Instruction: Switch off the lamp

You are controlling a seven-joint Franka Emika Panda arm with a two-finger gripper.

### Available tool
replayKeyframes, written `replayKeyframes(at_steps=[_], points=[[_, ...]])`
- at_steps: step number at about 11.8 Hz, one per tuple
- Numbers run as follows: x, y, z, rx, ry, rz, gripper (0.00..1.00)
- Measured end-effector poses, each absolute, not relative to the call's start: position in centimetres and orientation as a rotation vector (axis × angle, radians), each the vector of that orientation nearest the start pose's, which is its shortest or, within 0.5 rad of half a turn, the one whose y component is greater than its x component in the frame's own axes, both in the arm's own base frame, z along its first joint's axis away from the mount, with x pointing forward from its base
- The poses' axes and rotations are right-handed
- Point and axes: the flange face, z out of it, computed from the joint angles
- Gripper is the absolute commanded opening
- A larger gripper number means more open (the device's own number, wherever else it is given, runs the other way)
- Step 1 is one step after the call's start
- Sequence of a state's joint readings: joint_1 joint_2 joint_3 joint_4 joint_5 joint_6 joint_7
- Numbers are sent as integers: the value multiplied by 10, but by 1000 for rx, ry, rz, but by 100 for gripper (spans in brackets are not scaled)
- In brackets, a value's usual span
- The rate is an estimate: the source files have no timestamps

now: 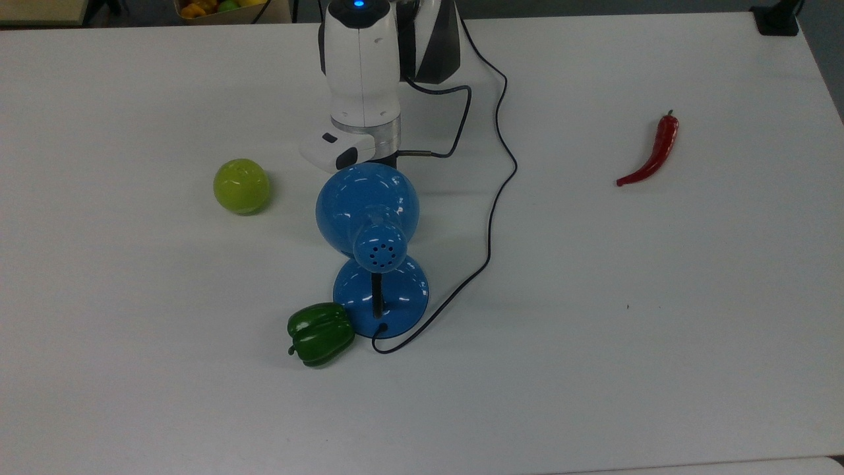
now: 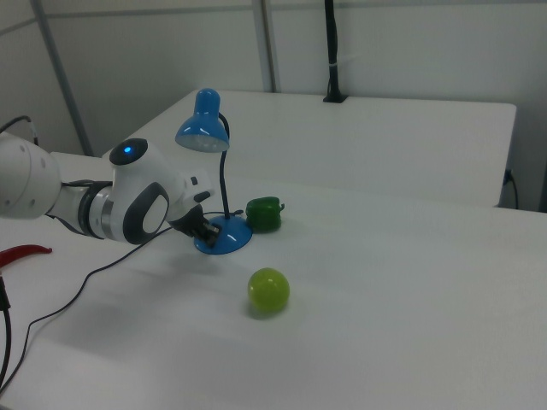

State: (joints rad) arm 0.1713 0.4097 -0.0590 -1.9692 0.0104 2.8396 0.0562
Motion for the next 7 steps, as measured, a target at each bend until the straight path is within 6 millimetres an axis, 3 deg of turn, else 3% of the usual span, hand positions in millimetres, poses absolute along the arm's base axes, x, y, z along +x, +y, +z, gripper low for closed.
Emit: replayKeyframes(at_steps=[4, 6, 7], points=[[634, 72, 351, -3083, -82, -513, 6], [623, 70, 372, -3102, -82, -408, 24], [619, 70, 382, -3109, -82, -366, 42]])
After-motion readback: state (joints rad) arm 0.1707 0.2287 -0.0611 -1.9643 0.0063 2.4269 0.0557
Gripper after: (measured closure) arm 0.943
